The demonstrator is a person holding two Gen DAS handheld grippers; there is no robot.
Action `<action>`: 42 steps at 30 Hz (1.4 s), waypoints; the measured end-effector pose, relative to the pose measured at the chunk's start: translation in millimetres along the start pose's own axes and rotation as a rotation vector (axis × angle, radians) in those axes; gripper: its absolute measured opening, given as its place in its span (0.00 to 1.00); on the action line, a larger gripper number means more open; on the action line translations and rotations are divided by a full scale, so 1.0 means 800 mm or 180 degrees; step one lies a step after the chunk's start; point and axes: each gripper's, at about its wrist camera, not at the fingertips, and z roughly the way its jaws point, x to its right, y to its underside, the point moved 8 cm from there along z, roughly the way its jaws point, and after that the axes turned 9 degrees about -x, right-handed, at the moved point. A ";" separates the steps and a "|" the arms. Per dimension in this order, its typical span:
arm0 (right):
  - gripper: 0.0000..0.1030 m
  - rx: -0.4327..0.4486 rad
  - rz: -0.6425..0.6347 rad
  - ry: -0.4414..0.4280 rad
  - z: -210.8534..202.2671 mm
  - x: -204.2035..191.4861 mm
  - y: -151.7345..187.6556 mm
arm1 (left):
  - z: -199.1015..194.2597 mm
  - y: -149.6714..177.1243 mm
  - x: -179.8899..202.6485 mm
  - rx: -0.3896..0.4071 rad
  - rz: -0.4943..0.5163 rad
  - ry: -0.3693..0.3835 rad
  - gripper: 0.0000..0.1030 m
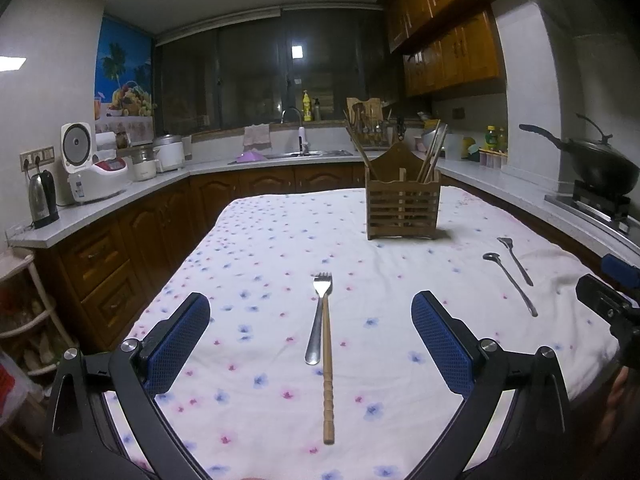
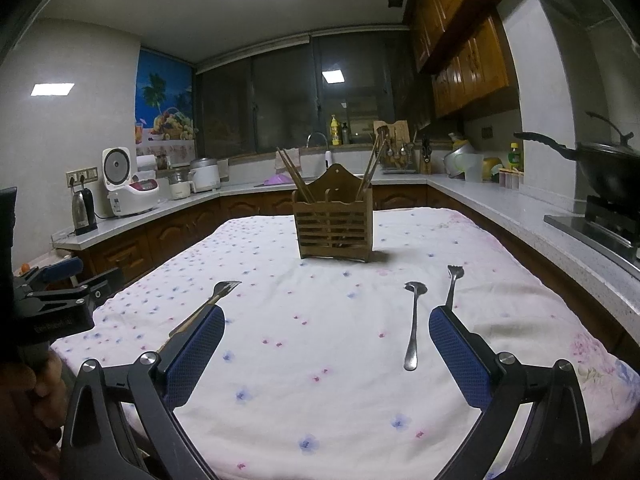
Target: Organize utensils
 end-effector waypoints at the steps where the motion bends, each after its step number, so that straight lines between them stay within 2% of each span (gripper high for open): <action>1: 1.00 -0.0002 0.0002 -0.0001 0.000 0.000 0.000 | 0.000 0.000 0.000 0.0001 0.0002 -0.0001 1.00; 42: 1.00 0.0015 -0.0005 -0.0033 0.001 -0.005 -0.005 | -0.001 -0.007 0.000 0.0007 0.0008 0.0017 1.00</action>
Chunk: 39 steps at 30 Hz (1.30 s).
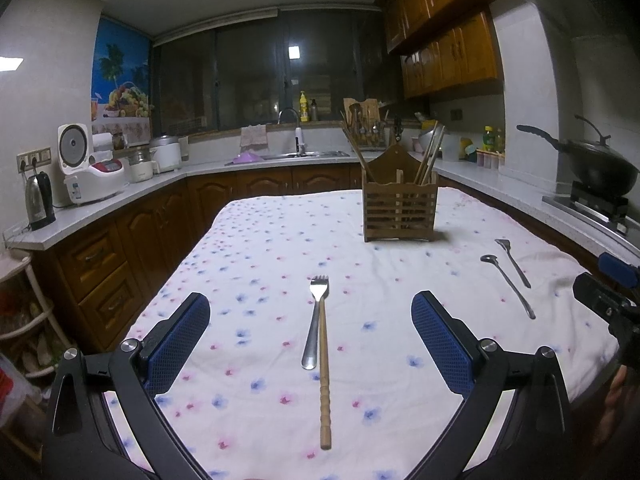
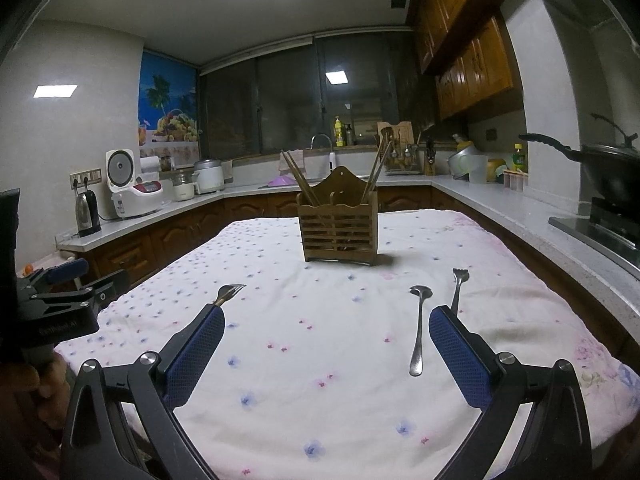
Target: Organize utensils
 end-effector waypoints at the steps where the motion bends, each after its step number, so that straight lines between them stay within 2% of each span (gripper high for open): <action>1: 1.00 -0.0001 0.0004 -0.0001 0.000 -0.002 -0.001 | 0.000 -0.001 0.001 -0.0002 0.0003 0.0004 1.00; 21: 1.00 -0.0032 0.0024 0.0000 0.003 -0.006 0.000 | 0.027 0.005 0.006 -0.0097 0.0030 0.0056 1.00; 39: 1.00 -0.0039 0.0037 -0.0001 0.005 -0.001 0.000 | 0.028 0.005 0.009 -0.0094 0.0037 0.0066 1.00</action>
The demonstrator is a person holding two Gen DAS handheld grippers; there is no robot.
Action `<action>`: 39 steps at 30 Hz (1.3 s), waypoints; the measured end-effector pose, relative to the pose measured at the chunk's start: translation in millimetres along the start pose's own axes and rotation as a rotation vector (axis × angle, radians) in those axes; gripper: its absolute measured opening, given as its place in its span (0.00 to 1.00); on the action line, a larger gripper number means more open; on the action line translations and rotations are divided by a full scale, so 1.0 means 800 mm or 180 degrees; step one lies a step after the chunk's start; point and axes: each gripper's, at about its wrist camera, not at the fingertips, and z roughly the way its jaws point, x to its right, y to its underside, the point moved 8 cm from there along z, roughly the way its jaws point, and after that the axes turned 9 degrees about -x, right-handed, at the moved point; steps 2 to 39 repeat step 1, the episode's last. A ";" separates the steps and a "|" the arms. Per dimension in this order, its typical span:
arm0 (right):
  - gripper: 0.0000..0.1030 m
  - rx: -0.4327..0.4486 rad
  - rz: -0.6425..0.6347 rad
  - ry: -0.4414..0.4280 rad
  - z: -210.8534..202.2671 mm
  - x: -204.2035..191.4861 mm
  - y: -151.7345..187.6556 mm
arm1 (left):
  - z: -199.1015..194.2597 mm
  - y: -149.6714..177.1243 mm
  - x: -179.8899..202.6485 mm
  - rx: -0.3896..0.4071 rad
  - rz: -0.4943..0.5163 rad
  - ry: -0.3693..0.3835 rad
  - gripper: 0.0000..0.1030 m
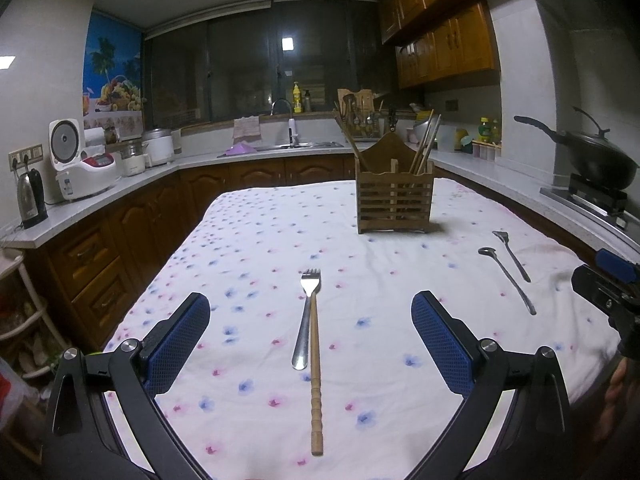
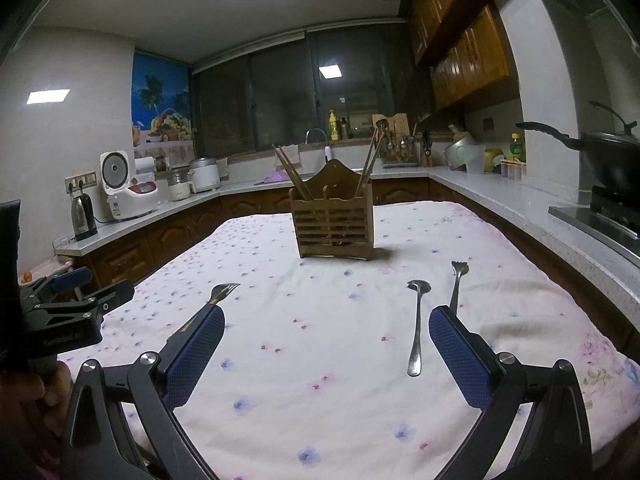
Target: Organize utensils
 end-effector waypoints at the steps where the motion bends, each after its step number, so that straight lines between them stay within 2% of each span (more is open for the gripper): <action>1: 1.00 -0.0001 -0.0001 0.0000 0.000 0.000 0.000 | 0.000 -0.001 0.001 0.0001 0.0002 0.0004 1.00; 39: 1.00 -0.0001 -0.0001 0.0000 0.000 0.000 0.000 | 0.000 -0.001 0.001 0.0001 0.0002 0.0004 1.00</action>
